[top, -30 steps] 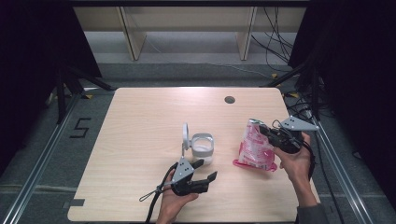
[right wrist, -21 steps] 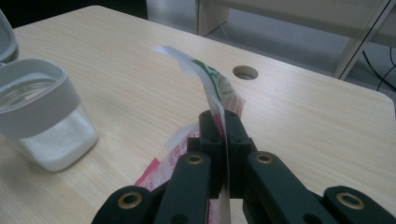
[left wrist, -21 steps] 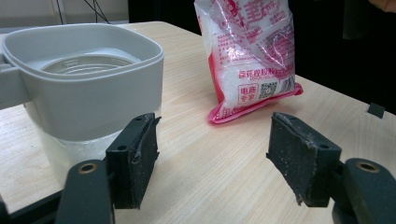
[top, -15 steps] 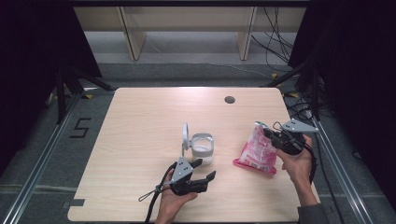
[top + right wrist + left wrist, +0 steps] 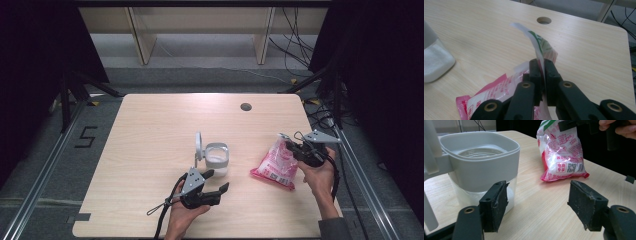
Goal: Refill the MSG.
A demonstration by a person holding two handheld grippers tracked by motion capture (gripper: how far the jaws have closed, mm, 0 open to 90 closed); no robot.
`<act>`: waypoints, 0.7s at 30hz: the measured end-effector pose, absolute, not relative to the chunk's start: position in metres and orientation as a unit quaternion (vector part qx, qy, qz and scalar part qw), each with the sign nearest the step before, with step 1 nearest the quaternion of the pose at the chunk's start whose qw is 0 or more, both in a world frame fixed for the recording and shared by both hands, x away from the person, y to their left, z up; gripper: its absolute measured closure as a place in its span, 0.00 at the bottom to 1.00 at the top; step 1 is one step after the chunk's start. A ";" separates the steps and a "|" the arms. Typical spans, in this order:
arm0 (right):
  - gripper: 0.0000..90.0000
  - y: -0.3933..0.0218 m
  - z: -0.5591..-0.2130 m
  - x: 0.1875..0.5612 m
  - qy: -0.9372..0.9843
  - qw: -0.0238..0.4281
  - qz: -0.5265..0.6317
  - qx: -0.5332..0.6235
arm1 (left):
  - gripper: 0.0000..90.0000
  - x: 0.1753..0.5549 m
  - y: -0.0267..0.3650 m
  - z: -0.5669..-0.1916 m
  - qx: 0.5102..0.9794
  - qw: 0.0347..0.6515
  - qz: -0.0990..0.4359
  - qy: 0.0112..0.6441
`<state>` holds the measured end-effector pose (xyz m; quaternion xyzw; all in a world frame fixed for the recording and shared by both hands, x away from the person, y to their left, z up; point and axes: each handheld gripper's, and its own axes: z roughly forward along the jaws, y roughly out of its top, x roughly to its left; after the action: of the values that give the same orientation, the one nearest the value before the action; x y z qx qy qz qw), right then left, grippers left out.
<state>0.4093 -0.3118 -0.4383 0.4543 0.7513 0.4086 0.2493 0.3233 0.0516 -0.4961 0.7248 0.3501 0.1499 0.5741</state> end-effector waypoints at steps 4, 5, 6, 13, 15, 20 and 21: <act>0.96 -0.313 -0.441 0.410 0.750 0.255 0.403 0.458 | 0.30 0.325 0.058 -0.494 0.720 0.575 0.153 0.357; 0.95 -0.313 -0.442 0.410 0.750 0.245 0.404 0.463 | 0.29 0.324 0.059 -0.493 0.719 0.574 0.154 0.360; 0.95 -0.313 -0.443 0.411 0.749 0.248 0.405 0.462 | 0.28 0.325 0.061 -0.493 0.717 0.579 0.152 0.357; 0.87 -0.318 -0.444 0.410 0.740 0.248 0.404 0.477 | 0.29 0.327 0.074 -0.489 0.719 0.575 0.166 0.354; 0.82 -0.320 -0.446 0.411 0.735 0.252 0.405 0.482 | 0.32 0.327 0.078 -0.489 0.712 0.578 0.170 0.361; 0.72 -0.323 -0.449 0.410 0.722 0.251 0.407 0.500 | 0.40 0.329 0.089 -0.485 0.712 0.577 0.186 0.354; 0.67 -0.324 -0.450 0.410 0.715 0.250 0.412 0.507 | 0.41 0.328 0.091 -0.484 0.710 0.575 0.187 0.359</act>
<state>0.4105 -0.3236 -0.4497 0.5070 0.7146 0.4121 0.2501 0.3282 0.0905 -0.4844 0.7104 0.3594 0.1873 0.5754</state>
